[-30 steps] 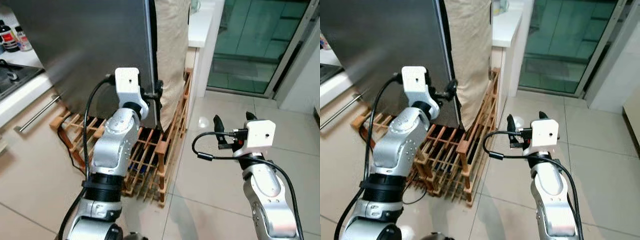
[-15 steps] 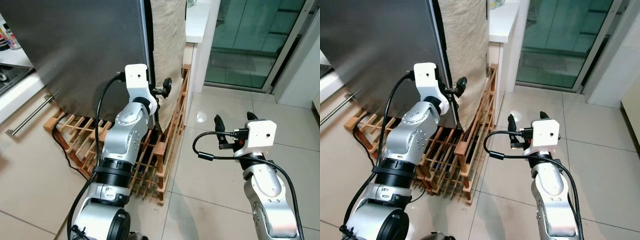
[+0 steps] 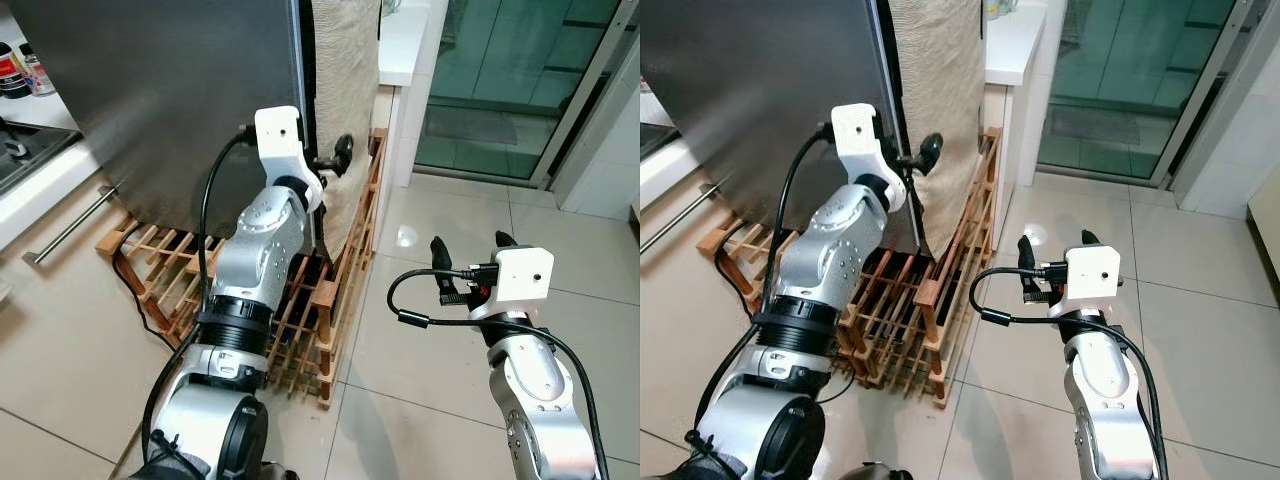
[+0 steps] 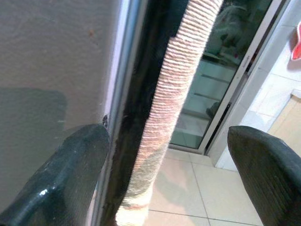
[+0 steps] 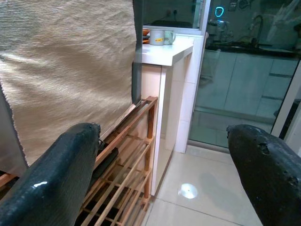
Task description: Restocking fridge
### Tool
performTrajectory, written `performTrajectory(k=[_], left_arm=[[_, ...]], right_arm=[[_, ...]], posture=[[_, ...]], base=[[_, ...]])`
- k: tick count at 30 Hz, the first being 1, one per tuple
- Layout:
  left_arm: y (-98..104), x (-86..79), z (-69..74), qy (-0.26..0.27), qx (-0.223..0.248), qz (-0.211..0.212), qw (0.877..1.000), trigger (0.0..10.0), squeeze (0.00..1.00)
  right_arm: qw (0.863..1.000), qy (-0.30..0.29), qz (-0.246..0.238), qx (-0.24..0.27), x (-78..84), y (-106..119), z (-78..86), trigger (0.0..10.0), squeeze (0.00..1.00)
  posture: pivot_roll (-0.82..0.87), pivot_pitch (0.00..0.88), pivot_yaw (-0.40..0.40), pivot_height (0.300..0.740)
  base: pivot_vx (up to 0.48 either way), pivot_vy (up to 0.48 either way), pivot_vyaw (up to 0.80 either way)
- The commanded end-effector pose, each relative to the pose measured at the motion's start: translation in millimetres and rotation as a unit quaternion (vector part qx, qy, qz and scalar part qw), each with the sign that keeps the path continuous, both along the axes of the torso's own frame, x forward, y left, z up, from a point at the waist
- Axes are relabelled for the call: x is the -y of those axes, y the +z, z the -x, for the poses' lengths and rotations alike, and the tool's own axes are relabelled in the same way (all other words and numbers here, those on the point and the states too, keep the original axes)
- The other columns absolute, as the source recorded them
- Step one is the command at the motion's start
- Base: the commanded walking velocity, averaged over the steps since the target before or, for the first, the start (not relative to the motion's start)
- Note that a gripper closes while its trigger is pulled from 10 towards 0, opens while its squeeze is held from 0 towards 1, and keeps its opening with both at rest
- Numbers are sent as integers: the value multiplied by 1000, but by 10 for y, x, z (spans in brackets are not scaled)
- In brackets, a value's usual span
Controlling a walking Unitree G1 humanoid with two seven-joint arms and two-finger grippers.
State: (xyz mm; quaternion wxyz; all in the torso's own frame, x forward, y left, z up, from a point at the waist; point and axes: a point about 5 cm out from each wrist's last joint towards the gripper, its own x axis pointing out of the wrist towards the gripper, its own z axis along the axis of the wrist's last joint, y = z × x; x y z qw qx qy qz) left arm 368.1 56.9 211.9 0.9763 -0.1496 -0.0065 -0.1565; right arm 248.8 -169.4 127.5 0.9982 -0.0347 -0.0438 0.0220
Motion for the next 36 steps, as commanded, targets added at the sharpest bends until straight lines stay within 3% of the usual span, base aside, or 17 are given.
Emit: performTrajectory(k=[1, 11, 17, 20, 22, 23, 26, 30, 32, 33, 34, 35, 36], left_arm=[[49, 57, -13, -10, 4, 4, 1000, 10000, 0], [0, 236, -113, -17, -7, -1, 1000, 10000, 0], [-20, 325, -170, -18, -25, 27, 999, 10000, 0], [60, 396, -169, -39, -1, 33, 999, 10000, 0], [158, 512, -144, -89, 31, 45, 995, 10000, 0], [228, 600, -110, -131, 48, 60, 988, 10000, 0], [269, 689, -80, -165, 59, 60, 983, 10000, 0], [328, 916, 14, -241, 69, 98, 963, 10000, 0], [379, 1182, 147, -303, 76, 118, 942, 10000, 0], [379, 1182, 147, -303, 76, 118, 942, 10000, 0], [429, 1497, 346, -370, 85, 130, 916, 10000, 0], [429, 1497, 346, -370, 85, 130, 916, 10000, 0], [450, 1657, 472, -407, 88, 134, 899, 10000, 0]], right_arm=[[1000, -2, 3, 7, 1, 49, 17, 10000, 63], [1000, 1, 3, 6, -17, 47, 0, 10000, 67], [1000, 0, 3, 7, -21, 53, 2, 10000, 67], [1000, -3, 3, 9, -8, 61, 11, 10000, 67], [1000, -5, 4, 9, -1, 63, 18, 10000, 67], [1000, -5, 4, 9, -1, 64, 19, 10000, 67], [1000, -11, 6, 11, 20, 75, 21, 10000, 63], [999, -30, 6, 17, 79, 103, 31, 10000, 67], [999, -42, 6, 23, 104, 126, 57, 10000, 67], [999, -42, 6, 23, 104, 126, 57, 10000, 67], [998, -52, 7, 24, 113, 129, 99, 10000, 63], [998, -52, 7, 24, 113, 129, 99, 10000, 63], [998, -57, 7, 23, 115, 122, 121, 10000, 63]], posture=[[-146, 0, 83, 740], [-144, 0, 82, 740], [-160, 0, 90, 740], [-168, 0, 92, 740], [-168, 0, 92, 740], [-177, 0, 98, 740], [-179, 0, 100, 740], [-211, 0, 132, 740], [-260, 0, 166, 740], [-260, 0, 166, 740], [-304, 0, 195, 740], [-304, 0, 195, 740], [-310, 0, 199, 740]], base=[[0, 0, 0], [0, 0, 0], [0, 0, 0], [0, 0, 0], [0, 0, 0], [0, 0, 0], [0, 0, 0], [0, 0, 0], [0, 0, 0], [0, 0, 0], [0, 0, 0], [0, 0, 0], [0, 0, 0]])
